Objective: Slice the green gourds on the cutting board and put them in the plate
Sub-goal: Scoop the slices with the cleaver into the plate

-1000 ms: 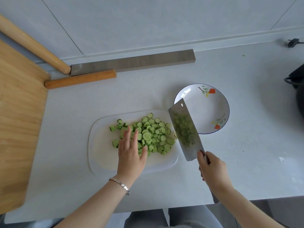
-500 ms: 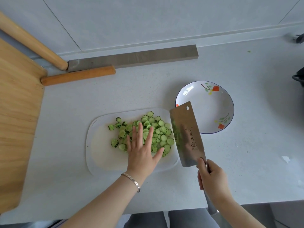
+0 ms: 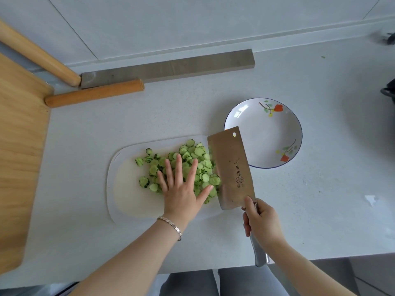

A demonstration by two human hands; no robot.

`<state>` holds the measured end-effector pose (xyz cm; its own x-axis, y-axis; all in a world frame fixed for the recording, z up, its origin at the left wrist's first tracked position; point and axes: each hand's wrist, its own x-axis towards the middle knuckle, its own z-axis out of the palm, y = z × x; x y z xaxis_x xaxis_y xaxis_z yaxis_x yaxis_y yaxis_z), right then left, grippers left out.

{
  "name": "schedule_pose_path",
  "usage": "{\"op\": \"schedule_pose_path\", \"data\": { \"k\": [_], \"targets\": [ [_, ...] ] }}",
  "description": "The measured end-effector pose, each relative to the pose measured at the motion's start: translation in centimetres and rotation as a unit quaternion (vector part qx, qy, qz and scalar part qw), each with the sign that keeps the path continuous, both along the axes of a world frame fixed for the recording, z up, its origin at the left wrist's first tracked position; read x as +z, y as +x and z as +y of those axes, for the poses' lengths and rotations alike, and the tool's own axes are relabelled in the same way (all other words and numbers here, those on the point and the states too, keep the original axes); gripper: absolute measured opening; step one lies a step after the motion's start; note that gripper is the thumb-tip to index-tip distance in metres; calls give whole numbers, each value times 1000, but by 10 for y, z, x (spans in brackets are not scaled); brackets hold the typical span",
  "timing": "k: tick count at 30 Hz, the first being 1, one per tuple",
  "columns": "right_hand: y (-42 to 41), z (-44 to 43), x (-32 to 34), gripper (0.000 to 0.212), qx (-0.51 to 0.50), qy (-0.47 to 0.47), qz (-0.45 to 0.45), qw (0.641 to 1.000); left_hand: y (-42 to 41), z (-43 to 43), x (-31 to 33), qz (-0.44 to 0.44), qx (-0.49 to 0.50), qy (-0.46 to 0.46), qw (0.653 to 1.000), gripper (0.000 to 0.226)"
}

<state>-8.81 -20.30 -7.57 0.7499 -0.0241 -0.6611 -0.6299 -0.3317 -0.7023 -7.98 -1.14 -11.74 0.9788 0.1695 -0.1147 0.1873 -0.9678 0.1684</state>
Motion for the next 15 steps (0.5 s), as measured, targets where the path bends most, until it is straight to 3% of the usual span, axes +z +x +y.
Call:
{"op": "schedule_pose_path", "data": {
  "k": [15],
  "targets": [
    [-2, -2, 1, 38, -1, -14, -13, 1000, 2, -4, -2, -12, 5, 3, 1000, 75]
  ]
}}
